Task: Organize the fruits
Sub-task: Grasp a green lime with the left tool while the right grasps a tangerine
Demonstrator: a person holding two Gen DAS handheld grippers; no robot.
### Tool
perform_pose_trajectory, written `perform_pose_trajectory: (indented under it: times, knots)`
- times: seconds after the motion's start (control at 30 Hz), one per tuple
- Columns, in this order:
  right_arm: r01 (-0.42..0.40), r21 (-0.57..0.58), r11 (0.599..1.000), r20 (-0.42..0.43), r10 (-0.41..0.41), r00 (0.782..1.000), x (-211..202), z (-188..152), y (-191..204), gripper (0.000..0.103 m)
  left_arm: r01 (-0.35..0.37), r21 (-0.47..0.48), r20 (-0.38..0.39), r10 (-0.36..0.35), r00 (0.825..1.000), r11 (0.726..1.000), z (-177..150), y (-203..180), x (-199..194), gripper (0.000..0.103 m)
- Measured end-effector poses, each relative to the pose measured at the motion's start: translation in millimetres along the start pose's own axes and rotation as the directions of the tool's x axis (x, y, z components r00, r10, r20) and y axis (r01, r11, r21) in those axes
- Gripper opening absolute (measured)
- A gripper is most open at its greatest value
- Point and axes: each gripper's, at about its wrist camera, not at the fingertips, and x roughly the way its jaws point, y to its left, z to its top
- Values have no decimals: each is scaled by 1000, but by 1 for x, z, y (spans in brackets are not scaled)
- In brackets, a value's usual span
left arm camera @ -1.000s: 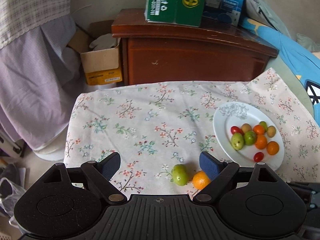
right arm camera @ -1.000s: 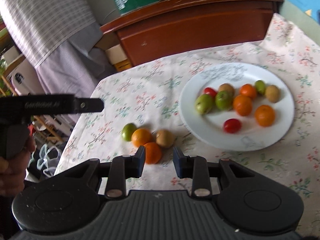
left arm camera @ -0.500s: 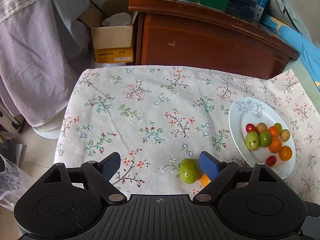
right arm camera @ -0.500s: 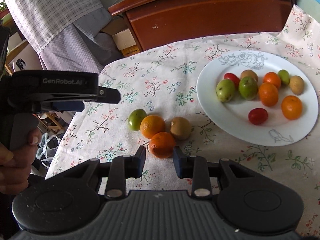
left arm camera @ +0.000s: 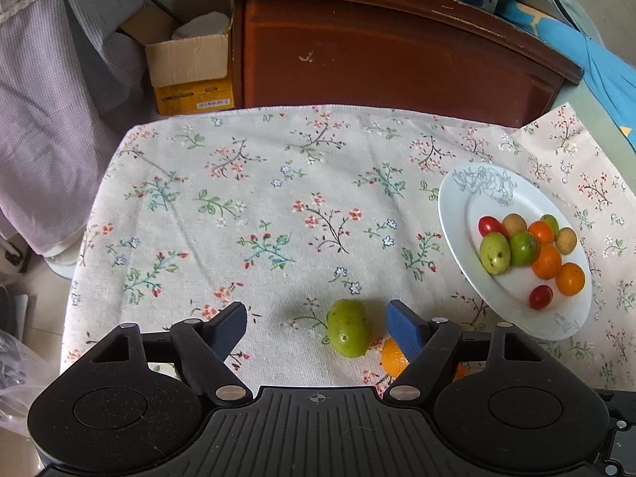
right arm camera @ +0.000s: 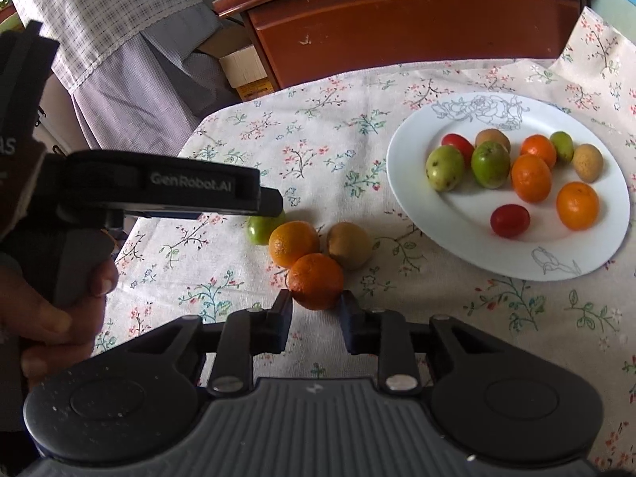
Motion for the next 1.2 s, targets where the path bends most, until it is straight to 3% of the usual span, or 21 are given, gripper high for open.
perform_pose_trajectory:
  times: [0.17,0.43,0.6,0.87,1.03,1.2]
  knots:
    - [9,-6,1000,-6,-9,1000,-1,-2,-1,24,11,-9,-21,-12,1000,1000,-6,1,9,61]
    - [7,-8,1000,8,-7,1000,-1,-4,0,27,-5,37,5,5,1000,999,-8,-6,11,57]
    - [9,-13,1000,22,-9,1000,0,-3,1,29,19,62,5,-19,1000,998,-10,-10,10,39]
    - [6,-21,1000,33,-5,999,3,-1,3,37,14,90,17,-15,1000,996,-14,-13,10,37]
    - [22,-40,999,50,-20,999,5,-1,6,37,13,95,22,-15,1000,995,-14,-14,9,37]
    - [24,-43,999,50,-22,998,5,0,5,31,34,83,28,-37,999,996,-15,-13,8,26]
